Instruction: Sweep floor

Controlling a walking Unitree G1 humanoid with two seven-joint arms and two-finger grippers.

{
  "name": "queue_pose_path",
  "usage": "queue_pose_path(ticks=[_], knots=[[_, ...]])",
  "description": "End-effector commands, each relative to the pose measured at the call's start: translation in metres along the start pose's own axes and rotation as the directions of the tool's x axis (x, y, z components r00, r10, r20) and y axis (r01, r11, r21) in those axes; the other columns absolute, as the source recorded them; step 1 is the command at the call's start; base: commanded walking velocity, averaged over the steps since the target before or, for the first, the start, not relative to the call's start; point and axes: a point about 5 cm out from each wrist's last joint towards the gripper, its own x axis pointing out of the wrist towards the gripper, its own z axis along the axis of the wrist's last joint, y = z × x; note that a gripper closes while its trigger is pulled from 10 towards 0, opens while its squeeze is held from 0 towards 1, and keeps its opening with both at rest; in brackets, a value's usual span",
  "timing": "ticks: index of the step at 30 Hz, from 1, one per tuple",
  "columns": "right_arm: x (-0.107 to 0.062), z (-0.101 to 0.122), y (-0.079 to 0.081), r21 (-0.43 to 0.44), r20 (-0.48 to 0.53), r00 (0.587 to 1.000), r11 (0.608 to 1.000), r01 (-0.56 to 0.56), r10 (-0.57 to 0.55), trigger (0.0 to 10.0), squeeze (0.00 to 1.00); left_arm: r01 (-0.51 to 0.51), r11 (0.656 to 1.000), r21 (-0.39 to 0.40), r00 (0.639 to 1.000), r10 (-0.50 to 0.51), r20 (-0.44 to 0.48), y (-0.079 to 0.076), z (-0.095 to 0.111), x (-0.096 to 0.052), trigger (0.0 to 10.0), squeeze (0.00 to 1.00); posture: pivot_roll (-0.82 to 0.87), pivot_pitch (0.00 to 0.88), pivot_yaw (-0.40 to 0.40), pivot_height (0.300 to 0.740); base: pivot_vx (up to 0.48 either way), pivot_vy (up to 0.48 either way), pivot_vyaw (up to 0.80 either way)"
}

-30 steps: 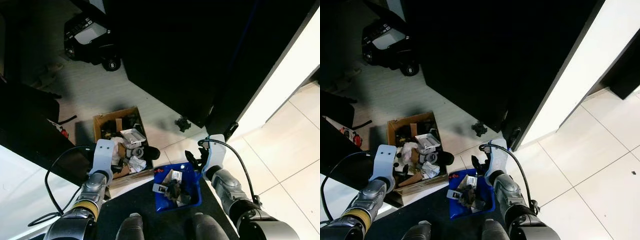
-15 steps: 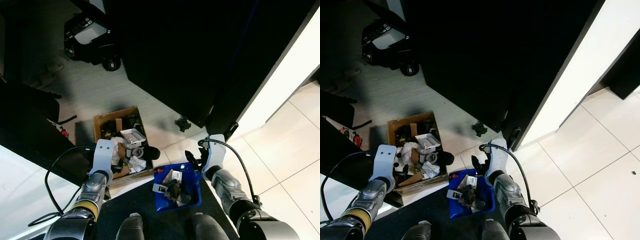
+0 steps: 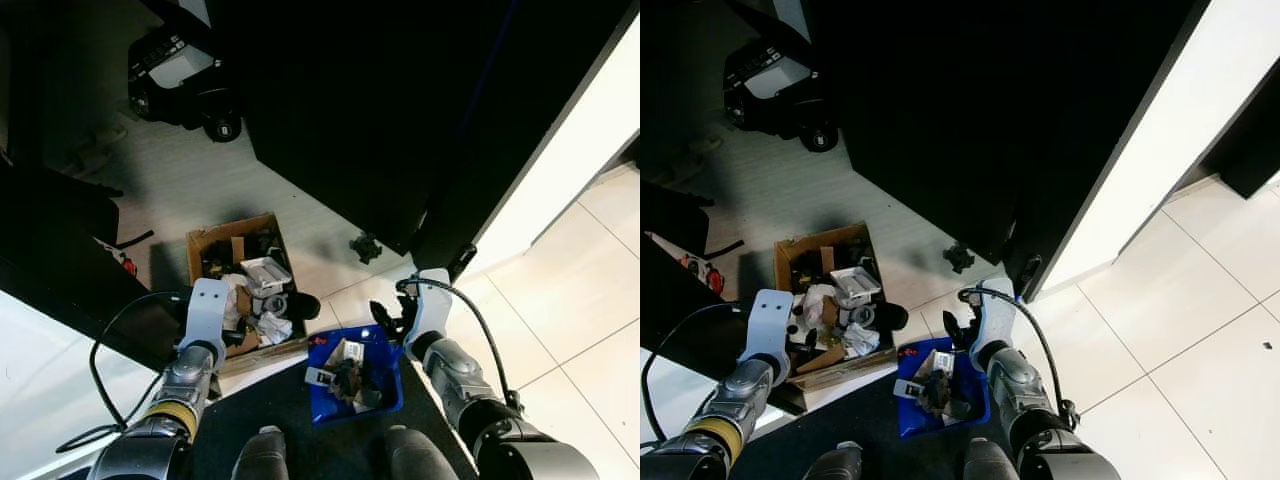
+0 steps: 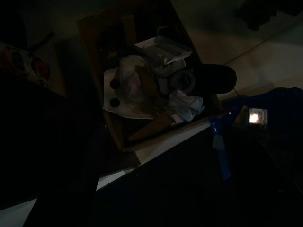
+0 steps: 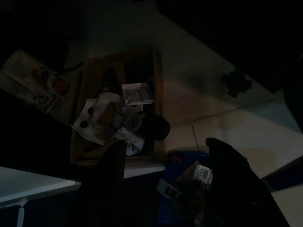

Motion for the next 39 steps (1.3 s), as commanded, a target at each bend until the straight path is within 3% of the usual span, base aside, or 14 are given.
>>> queue_pose_path(ticks=[1,39], knots=[[-0.0020,-0.0057,-0.0012,0.017,-0.023,1.000,1.000,0.013,-0.012,10.0,0.00,0.003,1.000,-0.008,0.999,-0.003,-0.032,-0.0028,-0.0080,-0.0020,10.0,0.00,-0.09,0.109,0.009,0.740,0.000,0.000,0.00],[-0.0030,-0.0079,-0.0007,0.018,-0.027,1.000,1.000,0.009,-0.009,10.0,0.00,0.003,1.000,-0.009,0.999,-0.003,-0.037,-0.0023,-0.0103,-0.0029,10.0,0.00,-0.09,0.104,0.008,0.740,0.000,0.000,0.00]])
